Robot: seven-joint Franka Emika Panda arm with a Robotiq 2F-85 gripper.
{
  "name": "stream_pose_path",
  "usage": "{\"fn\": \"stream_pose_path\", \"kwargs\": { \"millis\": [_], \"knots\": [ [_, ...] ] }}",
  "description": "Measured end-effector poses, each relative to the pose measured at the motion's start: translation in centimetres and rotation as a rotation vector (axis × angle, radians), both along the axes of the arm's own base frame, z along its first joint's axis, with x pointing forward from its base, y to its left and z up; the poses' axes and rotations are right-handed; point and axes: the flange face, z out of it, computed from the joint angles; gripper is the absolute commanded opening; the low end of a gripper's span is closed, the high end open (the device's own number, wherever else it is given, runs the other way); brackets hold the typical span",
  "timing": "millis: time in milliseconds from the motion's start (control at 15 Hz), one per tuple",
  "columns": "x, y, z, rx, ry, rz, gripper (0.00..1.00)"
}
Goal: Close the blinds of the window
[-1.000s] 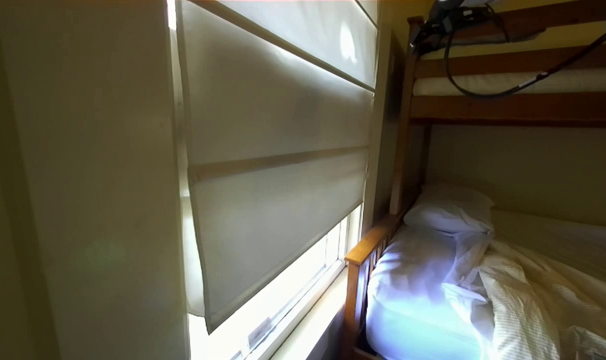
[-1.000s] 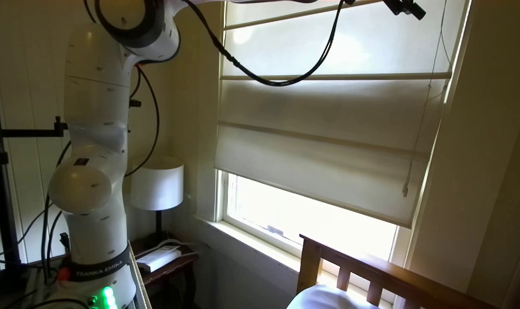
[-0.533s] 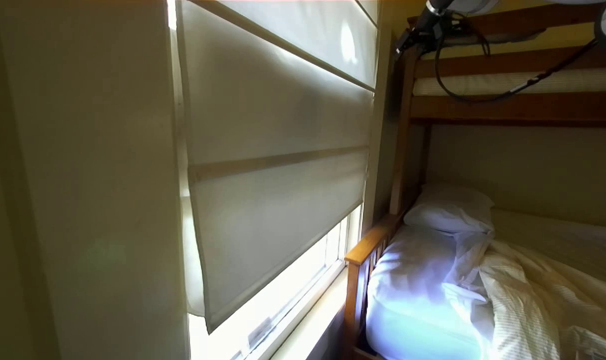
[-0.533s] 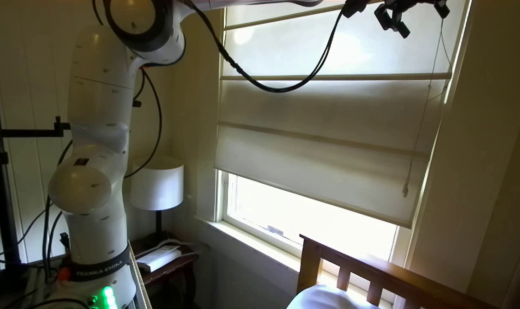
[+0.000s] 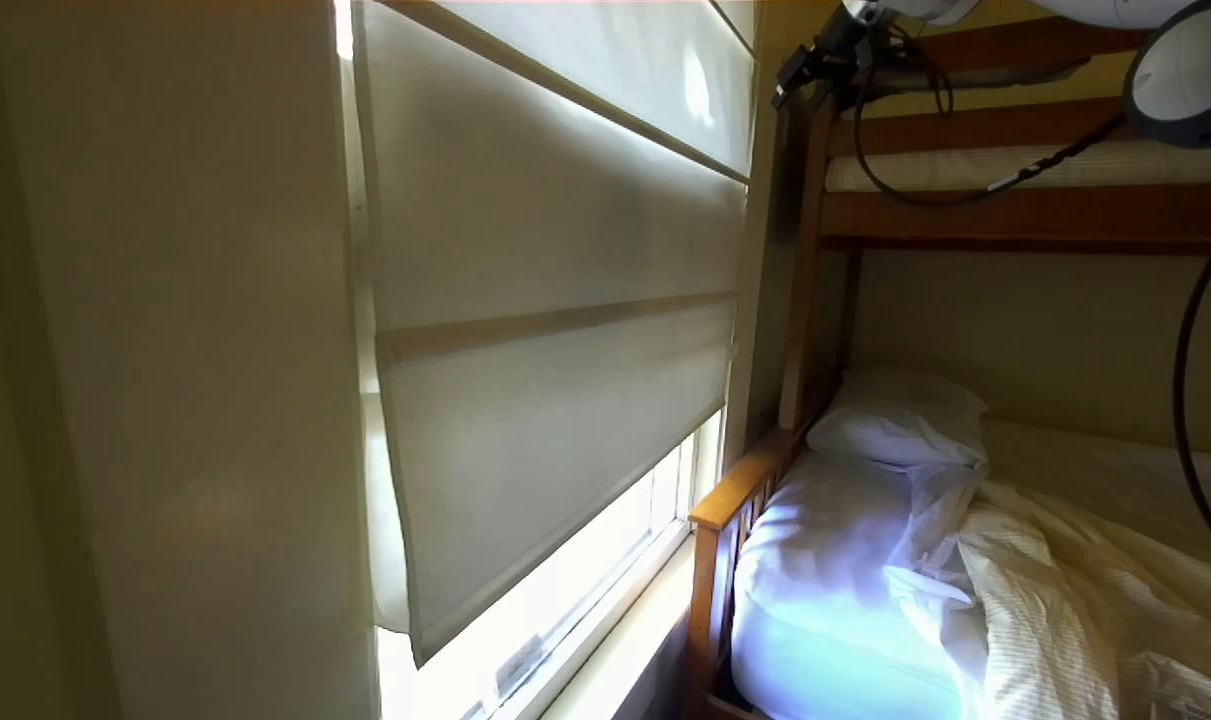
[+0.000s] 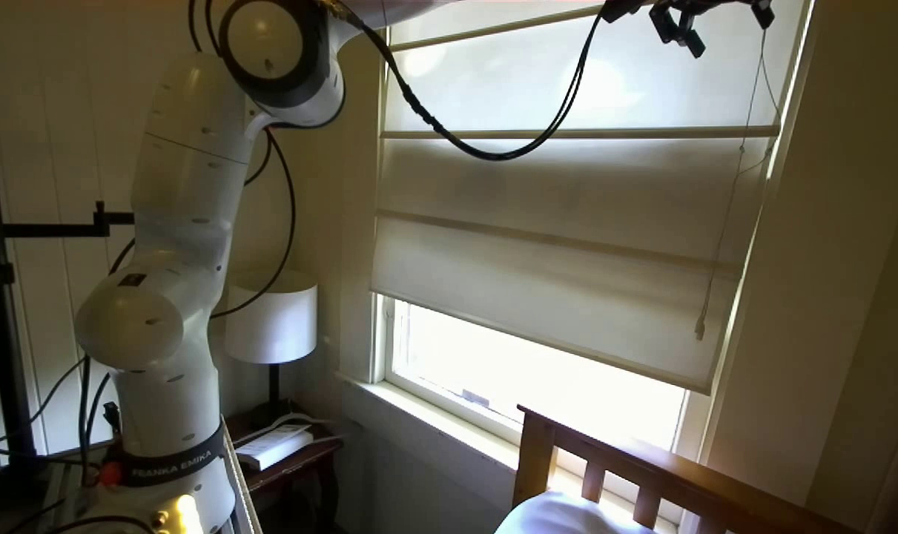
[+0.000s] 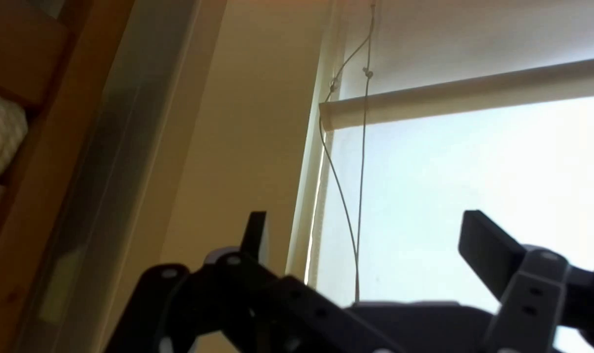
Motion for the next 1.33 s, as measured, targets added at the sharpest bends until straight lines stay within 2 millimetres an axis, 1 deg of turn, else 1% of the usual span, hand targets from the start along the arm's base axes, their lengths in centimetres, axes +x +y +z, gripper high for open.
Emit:
{"fn": "stream_pose_path", "kwargs": {
  "millis": [200, 467, 733, 1000, 1133, 1333],
  "knots": [
    [0.0, -0.4, 0.4, 0.005, 0.012, -0.006, 1.0],
    [0.6, -0.5, -0.2, 0.053, -0.006, 0.028, 1.0],
    [0.8, -2.4, 0.0, 0.062, -0.11, -0.028, 1.0],
    [2.4, -3.9, -1.0, 0.051, -0.202, -0.11, 1.0],
    [3.0, -4.2, -1.8, 0.054, -0.195, -0.116, 1.0],
    [2.8, -4.1, -1.5, 0.053, -0.198, -0.116, 1.0]
  ]
}}
